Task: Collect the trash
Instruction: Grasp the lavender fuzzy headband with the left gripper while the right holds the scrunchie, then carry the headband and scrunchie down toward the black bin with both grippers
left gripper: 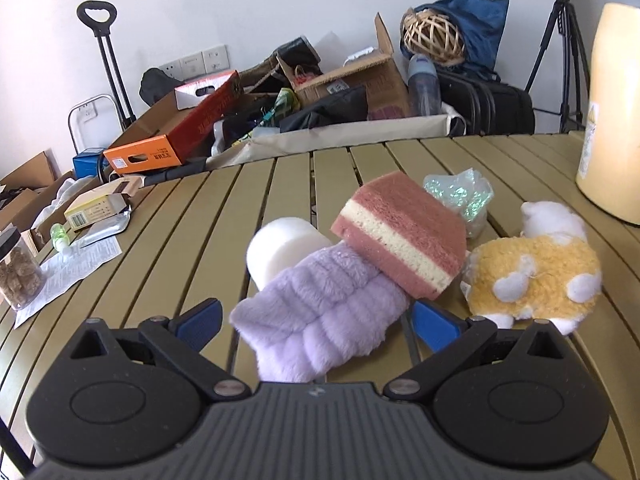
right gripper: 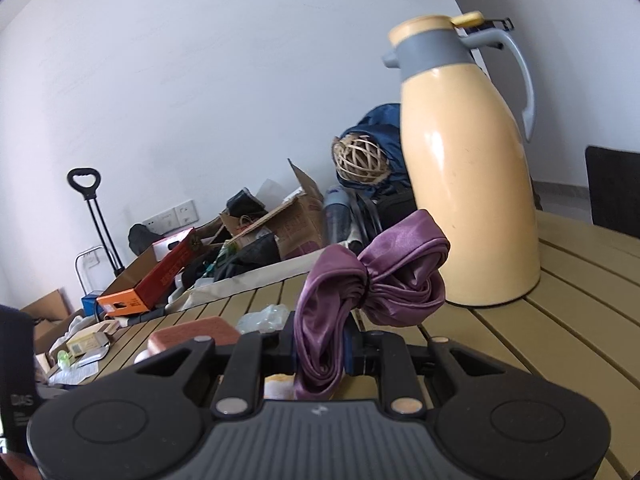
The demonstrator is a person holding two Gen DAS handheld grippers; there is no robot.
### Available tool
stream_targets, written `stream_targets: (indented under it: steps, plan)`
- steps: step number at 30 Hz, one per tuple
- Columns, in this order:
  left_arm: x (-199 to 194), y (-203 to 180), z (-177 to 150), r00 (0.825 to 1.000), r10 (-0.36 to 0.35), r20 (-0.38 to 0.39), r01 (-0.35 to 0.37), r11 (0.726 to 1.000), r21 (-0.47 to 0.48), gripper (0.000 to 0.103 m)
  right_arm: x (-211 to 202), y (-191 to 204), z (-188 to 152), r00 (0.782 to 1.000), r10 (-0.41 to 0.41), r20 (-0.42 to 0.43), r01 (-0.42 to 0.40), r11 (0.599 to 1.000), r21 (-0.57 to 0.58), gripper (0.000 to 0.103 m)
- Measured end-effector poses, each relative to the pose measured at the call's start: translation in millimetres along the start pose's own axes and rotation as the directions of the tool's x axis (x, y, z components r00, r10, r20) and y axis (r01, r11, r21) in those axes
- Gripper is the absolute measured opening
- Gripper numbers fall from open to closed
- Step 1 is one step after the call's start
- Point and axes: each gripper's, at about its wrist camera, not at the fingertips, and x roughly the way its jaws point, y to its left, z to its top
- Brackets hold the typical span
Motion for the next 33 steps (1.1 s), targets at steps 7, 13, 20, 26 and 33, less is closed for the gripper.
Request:
stream_targets:
  steps: [7,13,20,26,33]
  plan:
    - [18,-10,0,0.999,-0.001,-0.035,0.001,1.0,0.013,0.103,5,-5,-1,1.0,-0.004,-0.017,0.004,1.0,0.009,0.019]
    - [24,-16,-2,0.999,0.011,-0.048,-0.009,0.999,0.032,0.103,4,-8,-1,1.0,-0.001,-0.019,0.001,1.0,0.021,0.019]
    - [16,-12,-4,0.999,0.015,-0.038,-0.015,1.0,0.015,0.073,4,-9,0,1.0,0.004,-0.02,-0.003,1.0,0.028,0.019]
    - [6,-5,-5,1.0,0.0,-0.013,0.0,1.0,-0.002,0.025,2,-9,-1,1.0,0.015,-0.019,-0.014,0.999,0.03,0.019]
    - [-20,2,-4,0.999,-0.001,0.042,0.001,1.0,-0.006,0.017,0,-9,-1,0.999,0.033,-0.02,-0.033,0.999,0.032,0.019]
